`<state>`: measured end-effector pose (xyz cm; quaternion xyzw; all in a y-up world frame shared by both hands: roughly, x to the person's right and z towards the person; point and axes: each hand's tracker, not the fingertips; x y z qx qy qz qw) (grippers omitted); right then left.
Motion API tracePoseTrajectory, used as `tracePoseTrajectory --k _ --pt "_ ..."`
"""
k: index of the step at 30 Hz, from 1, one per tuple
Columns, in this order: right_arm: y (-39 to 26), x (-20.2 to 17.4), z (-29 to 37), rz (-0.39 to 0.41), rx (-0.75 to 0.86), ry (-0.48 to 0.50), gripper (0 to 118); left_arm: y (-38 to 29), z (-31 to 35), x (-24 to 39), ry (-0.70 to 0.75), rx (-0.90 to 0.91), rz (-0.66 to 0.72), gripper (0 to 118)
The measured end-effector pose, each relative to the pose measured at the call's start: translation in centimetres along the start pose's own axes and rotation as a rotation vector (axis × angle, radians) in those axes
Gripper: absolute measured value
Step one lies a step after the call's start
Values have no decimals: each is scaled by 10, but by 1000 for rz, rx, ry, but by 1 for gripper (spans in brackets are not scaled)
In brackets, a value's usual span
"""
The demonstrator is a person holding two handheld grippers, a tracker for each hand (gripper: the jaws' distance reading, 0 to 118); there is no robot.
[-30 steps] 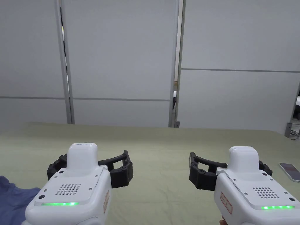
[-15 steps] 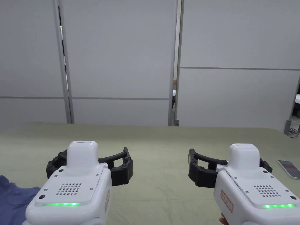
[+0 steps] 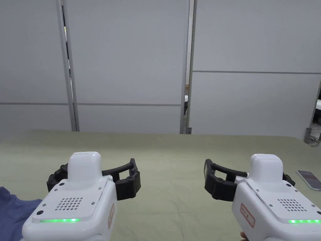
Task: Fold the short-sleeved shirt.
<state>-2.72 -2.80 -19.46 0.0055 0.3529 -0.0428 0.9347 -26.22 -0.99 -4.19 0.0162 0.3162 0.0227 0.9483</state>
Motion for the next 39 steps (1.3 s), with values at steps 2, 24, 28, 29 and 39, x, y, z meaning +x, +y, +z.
tracePoseTrajectory --k 2,24,28,29,39 --pt "-1 -1 0 7 -1 3 118 0 0 -1 -5 -5 1 118" --pt "5 -64 -27 17 1 133 2 0 26 -73 160 -3 7 0" --pt "-10 -153 -53 42 -44 352 2 0 58 -159 412 -21 26 0" --pt "-15 -169 -57 48 -58 386 2 -3 64 -175 447 -30 47 0" --pt "-59 -199 -92 36 -217 427 2 -86 -49 -241 239 -658 213 118"
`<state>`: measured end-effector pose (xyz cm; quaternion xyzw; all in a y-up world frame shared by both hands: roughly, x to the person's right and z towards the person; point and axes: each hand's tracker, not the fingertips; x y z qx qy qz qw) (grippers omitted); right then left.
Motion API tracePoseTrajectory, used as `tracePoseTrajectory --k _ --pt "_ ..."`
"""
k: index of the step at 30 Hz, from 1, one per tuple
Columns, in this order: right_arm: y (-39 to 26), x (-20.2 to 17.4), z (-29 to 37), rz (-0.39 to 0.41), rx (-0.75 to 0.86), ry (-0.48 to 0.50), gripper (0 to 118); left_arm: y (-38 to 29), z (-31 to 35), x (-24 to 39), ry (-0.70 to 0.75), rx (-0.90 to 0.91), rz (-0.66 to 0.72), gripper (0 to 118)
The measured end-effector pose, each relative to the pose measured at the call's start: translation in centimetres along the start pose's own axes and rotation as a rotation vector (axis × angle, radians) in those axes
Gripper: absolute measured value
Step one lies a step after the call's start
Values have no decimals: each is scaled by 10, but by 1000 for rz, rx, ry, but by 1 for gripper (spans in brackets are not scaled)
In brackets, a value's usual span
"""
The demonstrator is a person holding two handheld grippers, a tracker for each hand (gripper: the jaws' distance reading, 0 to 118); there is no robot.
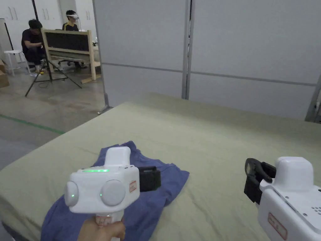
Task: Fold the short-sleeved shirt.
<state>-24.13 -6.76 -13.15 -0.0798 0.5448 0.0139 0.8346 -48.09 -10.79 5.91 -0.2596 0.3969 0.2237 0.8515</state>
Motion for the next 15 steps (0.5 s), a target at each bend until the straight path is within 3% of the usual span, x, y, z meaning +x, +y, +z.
tracePoseTrajectory --k 5,7,8,9,10,11,12,14,15 --pt "-13 34 -6 -68 -70 -74 2 -32 -143 -1 23 -381 63 116" --pt "-16 46 -7 -64 -84 -101 2 -47 -176 -10 102 -425 57 105" --pt "-17 51 0 -61 -88 -114 2 -43 -165 -4 123 -330 -15 104" --pt "-16 56 1 -61 -92 -123 2 -29 -164 4 128 -275 -48 85" --pt "-16 61 2 -69 -91 -132 2 -23 -164 2 163 -260 -50 42" --pt "-15 65 3 -81 -86 -141 2 -19 -165 -5 216 -228 -41 8" --pt "-13 68 9 -96 -82 -146 2 -16 -155 -12 248 -206 -10 8" --pt "-9 73 14 -123 -70 -146 2 -9 -142 -26 92 -250 146 8" --pt "-7 75 18 -129 -54 -148 2 -6 -127 -24 92 -201 152 8"
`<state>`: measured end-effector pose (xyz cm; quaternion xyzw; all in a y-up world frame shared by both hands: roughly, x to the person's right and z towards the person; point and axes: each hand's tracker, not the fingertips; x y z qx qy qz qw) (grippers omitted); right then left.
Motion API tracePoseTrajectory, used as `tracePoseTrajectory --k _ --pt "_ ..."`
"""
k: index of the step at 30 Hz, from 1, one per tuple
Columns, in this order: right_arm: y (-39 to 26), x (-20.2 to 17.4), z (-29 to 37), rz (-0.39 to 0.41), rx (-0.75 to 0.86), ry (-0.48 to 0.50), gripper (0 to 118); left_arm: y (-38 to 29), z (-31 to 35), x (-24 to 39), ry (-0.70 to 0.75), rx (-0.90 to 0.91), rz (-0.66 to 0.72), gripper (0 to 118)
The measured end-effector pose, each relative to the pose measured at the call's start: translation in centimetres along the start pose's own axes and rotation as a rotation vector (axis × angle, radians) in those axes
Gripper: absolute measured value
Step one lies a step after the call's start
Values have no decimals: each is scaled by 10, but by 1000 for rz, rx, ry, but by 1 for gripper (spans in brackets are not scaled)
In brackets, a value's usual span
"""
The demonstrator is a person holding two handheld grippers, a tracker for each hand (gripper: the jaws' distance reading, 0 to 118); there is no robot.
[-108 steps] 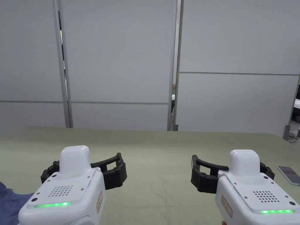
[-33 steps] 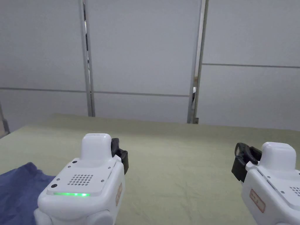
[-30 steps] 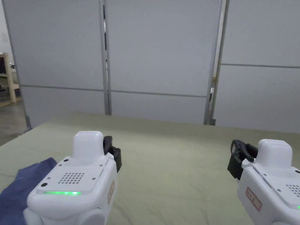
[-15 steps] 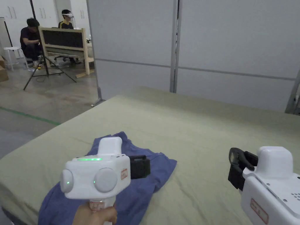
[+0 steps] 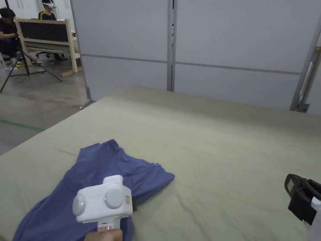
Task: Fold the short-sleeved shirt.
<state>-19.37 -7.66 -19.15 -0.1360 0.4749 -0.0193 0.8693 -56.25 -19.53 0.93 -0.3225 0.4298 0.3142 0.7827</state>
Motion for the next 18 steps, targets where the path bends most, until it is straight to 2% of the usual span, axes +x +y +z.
tracePoseTrajectory --k 3,5,8,12,15,18 --pt "9 4 18 -14 46 -7 2 -10 64 40 25 167 -171 8" --pt "17 9 32 -28 83 -18 2 -14 104 80 -134 248 -257 8" --pt "31 20 58 -44 137 -48 2 -21 138 160 -285 346 -375 8" --pt "45 48 106 -60 224 -109 2 -66 163 268 -558 316 -503 8" --pt "49 74 139 -46 255 -176 2 -135 176 345 -664 247 -655 8" --pt "45 105 165 -43 264 -238 2 -205 156 404 -773 117 -763 8"
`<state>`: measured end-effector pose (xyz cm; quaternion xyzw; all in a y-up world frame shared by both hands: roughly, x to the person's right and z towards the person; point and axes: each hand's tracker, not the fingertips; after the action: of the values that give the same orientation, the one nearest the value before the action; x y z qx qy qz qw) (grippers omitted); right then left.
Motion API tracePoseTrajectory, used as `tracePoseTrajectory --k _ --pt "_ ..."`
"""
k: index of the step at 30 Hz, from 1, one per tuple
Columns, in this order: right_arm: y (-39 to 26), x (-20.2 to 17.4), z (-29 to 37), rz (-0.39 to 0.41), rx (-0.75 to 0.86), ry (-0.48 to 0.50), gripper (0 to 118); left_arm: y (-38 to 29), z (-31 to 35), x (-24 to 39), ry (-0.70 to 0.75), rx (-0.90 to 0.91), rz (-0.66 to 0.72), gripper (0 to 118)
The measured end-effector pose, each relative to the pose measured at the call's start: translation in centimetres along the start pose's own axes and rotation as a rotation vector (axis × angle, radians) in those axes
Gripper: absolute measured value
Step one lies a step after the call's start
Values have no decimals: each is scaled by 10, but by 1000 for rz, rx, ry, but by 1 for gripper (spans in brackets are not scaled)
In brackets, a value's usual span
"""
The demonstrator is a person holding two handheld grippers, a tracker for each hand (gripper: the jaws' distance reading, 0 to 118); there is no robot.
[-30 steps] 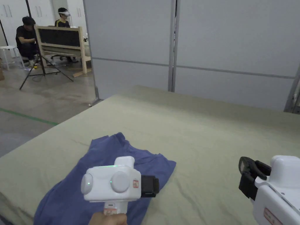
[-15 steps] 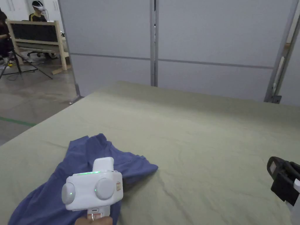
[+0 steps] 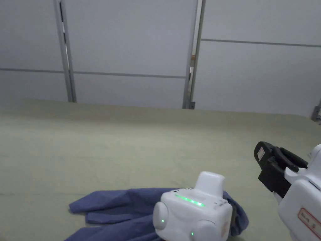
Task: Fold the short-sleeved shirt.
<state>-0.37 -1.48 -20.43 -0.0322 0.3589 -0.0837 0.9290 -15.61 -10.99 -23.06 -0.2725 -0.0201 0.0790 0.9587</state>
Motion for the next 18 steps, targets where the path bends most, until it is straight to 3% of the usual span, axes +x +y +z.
tracePoseTrajectory --k 4,6,7,8,12,18 --pt "-4 38 18 -19 -22 -65 2 -59 -86 43 -34 -260 -61 8" --pt "-8 50 25 -17 -30 -91 2 -76 -100 41 -8 -309 -22 11" --pt "-11 56 26 -15 -35 -100 2 -75 -94 36 0 -282 2 21" --pt "-13 60 27 -15 -37 -103 2 -71 -84 26 -6 -242 66 64" --pt "-16 64 22 -23 -47 -78 2 -22 -7 -29 18 -27 230 117" --pt "-22 47 14 11 -19 -27 2 -10 171 -115 449 378 279 116"
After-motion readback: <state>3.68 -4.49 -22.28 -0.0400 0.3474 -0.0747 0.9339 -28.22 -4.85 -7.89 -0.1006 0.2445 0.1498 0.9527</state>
